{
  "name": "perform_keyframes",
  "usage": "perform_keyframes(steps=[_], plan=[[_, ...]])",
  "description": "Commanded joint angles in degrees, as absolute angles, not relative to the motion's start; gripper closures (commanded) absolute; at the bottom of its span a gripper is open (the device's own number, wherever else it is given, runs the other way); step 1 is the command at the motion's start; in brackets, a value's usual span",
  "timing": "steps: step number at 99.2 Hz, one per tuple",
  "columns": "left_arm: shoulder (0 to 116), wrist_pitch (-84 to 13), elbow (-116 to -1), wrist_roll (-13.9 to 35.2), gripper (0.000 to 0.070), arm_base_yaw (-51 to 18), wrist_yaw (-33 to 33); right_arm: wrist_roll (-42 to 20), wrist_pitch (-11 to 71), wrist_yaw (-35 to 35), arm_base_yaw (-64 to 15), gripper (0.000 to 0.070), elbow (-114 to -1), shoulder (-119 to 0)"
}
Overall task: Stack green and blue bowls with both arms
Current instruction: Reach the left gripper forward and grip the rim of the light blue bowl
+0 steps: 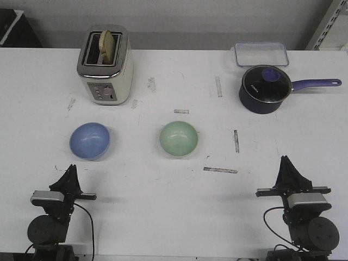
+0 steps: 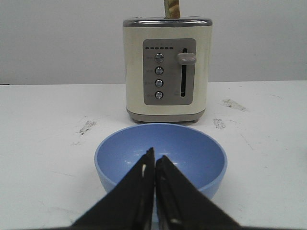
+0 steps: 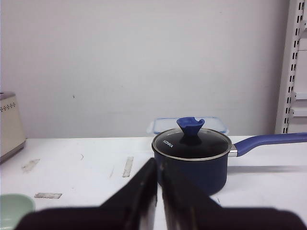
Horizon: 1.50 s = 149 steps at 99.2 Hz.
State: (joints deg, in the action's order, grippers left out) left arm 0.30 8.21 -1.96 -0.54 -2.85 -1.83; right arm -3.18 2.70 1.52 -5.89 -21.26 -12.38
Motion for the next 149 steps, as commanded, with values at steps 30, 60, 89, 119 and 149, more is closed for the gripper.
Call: perform_keyframes(steps=[30, 60, 89, 119, 149], plan=[[0.19, 9.48, -0.71, -0.60, 0.0699, -2.79, -2.15, -2.94, 2.07, 1.52, -5.80, 0.0694, -21.47, -12.27], [0.71, 9.93, -2.46, -0.69, 0.0699, -2.79, -2.20, -2.94, 2.07, 1.52, -5.80, 0.0694, -21.47, -12.27], [5.54, 7.03, -9.56, -0.89, 0.0699, -2.79, -2.20, -2.94, 2.07, 1.52, -5.80, 0.0694, -21.47, -12.27], [16.10, 3.84, -17.96, -4.10, 0.0699, -2.79, -2.26, -2.94, 2.07, 1.52, -5.80, 0.0694, -21.47, -12.27], [30.89, 3.90, -25.39, -4.01, 0.0699, -2.81, -2.72, -2.94, 2.07, 1.52, -5.80, 0.0694, -21.47, -12.27]])
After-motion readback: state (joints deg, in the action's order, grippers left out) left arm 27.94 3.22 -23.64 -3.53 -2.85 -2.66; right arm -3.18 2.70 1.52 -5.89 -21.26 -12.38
